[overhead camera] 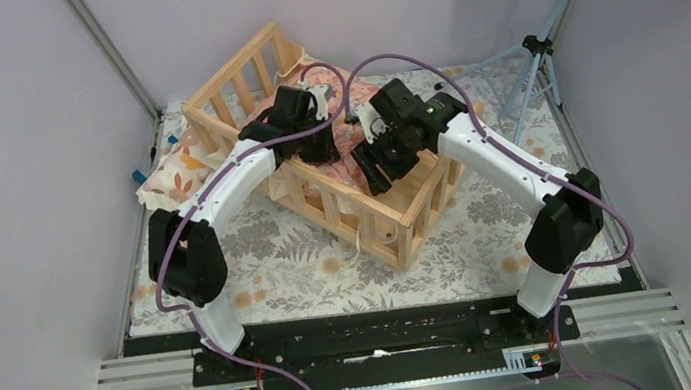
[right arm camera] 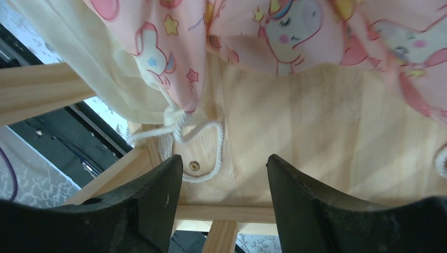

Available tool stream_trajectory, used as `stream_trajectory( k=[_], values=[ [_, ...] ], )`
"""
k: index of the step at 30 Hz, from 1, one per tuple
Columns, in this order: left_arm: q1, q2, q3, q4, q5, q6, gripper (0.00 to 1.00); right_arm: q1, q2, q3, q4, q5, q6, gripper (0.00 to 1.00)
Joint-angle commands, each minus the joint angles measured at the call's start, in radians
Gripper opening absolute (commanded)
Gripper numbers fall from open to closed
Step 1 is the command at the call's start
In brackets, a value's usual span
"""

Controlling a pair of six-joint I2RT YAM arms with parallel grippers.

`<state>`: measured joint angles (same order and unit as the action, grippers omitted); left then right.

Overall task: Set up the pet bed
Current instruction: Cross the ropes on the bed frame.

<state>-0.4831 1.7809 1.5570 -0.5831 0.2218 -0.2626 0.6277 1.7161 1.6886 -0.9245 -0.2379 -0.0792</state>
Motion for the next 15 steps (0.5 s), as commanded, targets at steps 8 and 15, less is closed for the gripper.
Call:
stream_trajectory(
  k=[8, 15],
  values=[
    [0.052, 0.003, -0.04, -0.04, 0.014, -0.004, 0.0, 0.045, -0.028, -0.18, 0.098, 0.021, -0.019, 0.67],
    [0.081, 0.007, -0.067, -0.013, 0.057, -0.05, 0.0, 0.062, -0.018, -0.22, 0.097, 0.069, -0.031, 0.64]
  ],
)
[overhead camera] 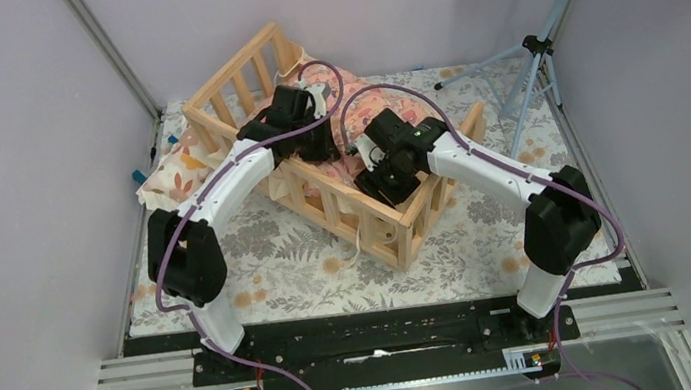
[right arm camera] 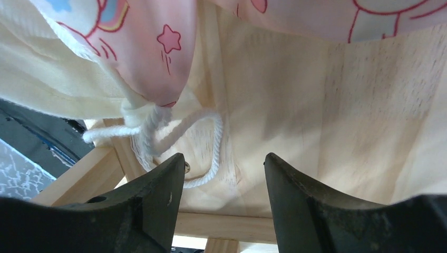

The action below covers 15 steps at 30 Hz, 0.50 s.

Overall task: Set up the pet bed
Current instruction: Cross the ropes on the bed frame.

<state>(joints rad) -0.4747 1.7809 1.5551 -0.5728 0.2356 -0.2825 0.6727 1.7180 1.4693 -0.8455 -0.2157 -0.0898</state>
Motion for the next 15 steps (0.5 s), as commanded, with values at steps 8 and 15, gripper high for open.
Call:
stream_trajectory(
  k=[8, 15],
  values=[
    [0.11, -0.004, -0.12, 0.016, 0.113, -0.065, 0.0, 0.036, 0.02, 0.0, 0.003, 0.098, -0.032, 0.59],
    [0.125, 0.0, -0.121, 0.022, 0.148, -0.072, 0.0, 0.057, 0.066, 0.017, -0.019, 0.134, -0.039, 0.58]
  ],
)
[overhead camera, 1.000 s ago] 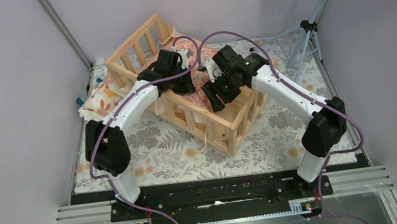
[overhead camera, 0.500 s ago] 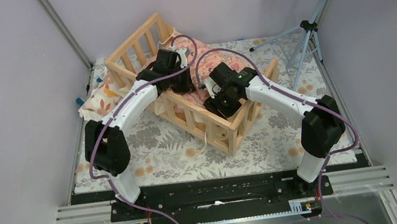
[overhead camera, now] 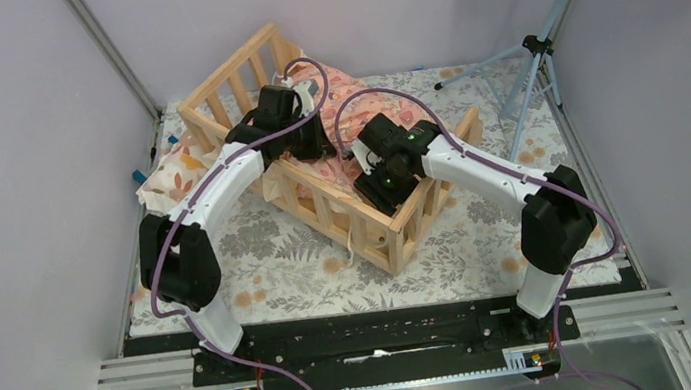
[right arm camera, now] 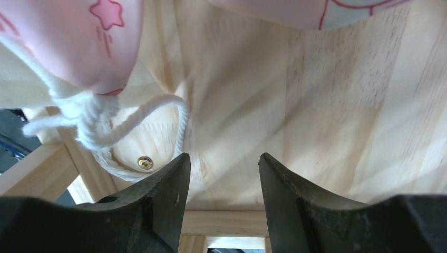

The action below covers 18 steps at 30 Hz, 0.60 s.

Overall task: Set up the pet bed
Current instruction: Cross the ropes on the bed frame.

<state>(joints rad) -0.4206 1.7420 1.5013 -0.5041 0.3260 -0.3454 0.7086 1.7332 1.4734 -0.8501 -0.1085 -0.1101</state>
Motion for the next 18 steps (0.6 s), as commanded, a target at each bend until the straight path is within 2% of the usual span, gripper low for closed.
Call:
stream_trajectory(
  k=[1, 8, 14, 18],
  values=[
    [0.071, 0.04, -0.066, -0.047, 0.064, -0.008, 0.0, 0.023, 0.054, 0.015, -0.013, 0.026, -0.016, 0.58],
    [0.071, 0.036, -0.069, -0.047, 0.074, 0.0, 0.0, 0.023, 0.05, 0.006, 0.044, -0.066, 0.019, 0.55],
    [0.071, 0.022, -0.069, -0.045, 0.058, -0.005, 0.0, 0.025, 0.049, 0.01, 0.129, -0.162, 0.09, 0.59],
    [0.071, 0.025, -0.062, -0.044, 0.063, -0.009, 0.0, 0.025, 0.069, 0.004, 0.177, -0.176, 0.132, 0.58]
  ],
)
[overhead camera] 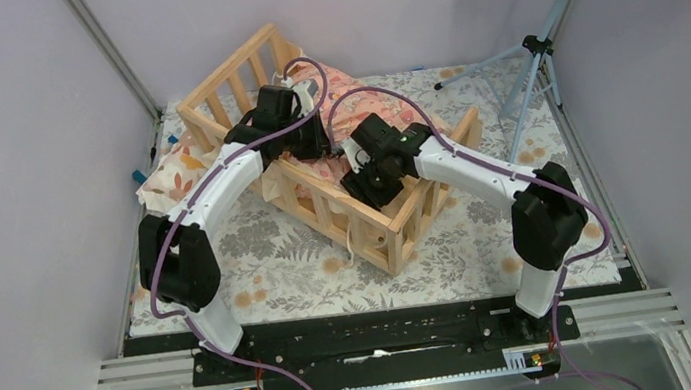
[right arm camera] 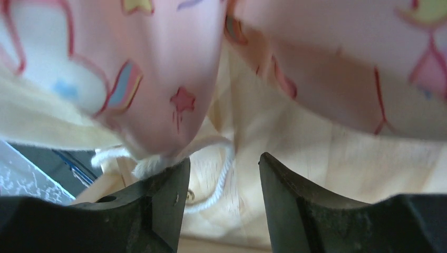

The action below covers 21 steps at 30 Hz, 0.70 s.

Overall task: Set up the pet bed
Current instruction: Cross the ropes on the bed frame.

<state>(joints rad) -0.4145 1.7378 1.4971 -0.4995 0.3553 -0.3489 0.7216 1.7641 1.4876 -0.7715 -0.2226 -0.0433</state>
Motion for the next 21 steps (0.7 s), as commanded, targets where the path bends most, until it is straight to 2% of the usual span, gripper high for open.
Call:
stream_trajectory(
  k=[1, 11, 19, 21],
  values=[
    [0.065, 0.03, -0.058, -0.048, 0.036, -0.007, 0.0, 0.01, 0.042, -0.018, 0.116, -0.057, 0.074, 0.57],
    [0.065, 0.026, -0.059, -0.043, 0.044, -0.012, 0.0, 0.013, 0.046, -0.106, 0.225, 0.023, 0.082, 0.47],
    [0.065, 0.025, -0.057, -0.042, 0.051, -0.015, 0.0, 0.013, 0.026, -0.138, 0.247, -0.02, 0.07, 0.24],
    [0.065, 0.023, -0.059, -0.041, 0.053, -0.015, 0.0, 0.012, 0.02, -0.136, 0.244, -0.023, 0.071, 0.15]
  ],
)
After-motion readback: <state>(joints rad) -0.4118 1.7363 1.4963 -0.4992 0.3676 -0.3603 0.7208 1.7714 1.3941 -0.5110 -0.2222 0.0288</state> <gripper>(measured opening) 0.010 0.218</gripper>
